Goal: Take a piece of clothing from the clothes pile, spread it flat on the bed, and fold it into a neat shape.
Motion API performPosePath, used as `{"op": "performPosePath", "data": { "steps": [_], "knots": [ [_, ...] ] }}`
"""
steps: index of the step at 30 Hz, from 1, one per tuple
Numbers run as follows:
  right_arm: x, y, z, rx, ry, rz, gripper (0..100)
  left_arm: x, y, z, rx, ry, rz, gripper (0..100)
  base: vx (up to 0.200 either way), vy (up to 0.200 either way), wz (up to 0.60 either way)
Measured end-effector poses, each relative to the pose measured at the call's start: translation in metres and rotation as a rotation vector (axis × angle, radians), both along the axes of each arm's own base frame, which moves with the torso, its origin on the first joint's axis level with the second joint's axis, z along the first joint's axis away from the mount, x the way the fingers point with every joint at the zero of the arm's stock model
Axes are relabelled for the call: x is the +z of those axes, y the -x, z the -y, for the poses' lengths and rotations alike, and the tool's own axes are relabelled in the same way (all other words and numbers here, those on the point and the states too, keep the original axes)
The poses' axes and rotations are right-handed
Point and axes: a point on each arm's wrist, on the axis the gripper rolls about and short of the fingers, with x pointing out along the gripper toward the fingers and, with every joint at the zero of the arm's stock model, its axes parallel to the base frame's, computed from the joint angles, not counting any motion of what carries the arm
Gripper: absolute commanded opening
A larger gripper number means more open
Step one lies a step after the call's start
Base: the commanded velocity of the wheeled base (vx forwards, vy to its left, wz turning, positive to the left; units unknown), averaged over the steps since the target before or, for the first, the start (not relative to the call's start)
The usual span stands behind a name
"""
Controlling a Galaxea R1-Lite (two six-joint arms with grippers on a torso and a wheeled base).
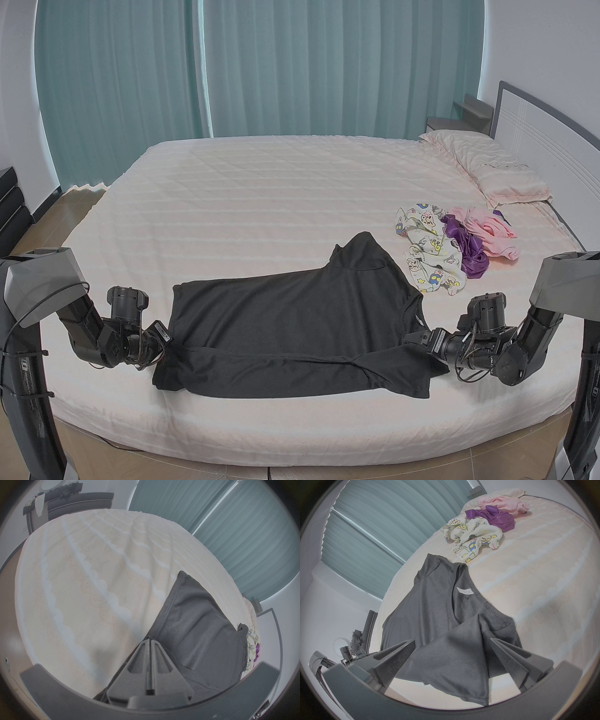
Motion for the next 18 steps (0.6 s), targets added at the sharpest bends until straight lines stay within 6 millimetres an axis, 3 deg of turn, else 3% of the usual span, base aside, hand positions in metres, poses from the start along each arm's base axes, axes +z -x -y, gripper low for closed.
{"op": "performPosePath", "data": {
  "steps": [4,5,18],
  "knots": [
    [-0.005,-0.004,0.001,-0.005,0.000,-0.005,100,0.000,0.000,0.000,0.002,0.002,-0.001,0,0.000,0.000,0.00],
    [-0.006,-0.005,0.001,-0.005,0.000,-0.006,0,0.000,0.000,0.000,0.002,0.002,-0.001,0,0.000,0.000,0.00],
    [-0.015,-0.021,0.002,-0.028,-0.007,0.013,0,-0.003,0.000,0.000,0.014,0.016,-0.007,0,0.000,0.000,0.00]
  ]
}}
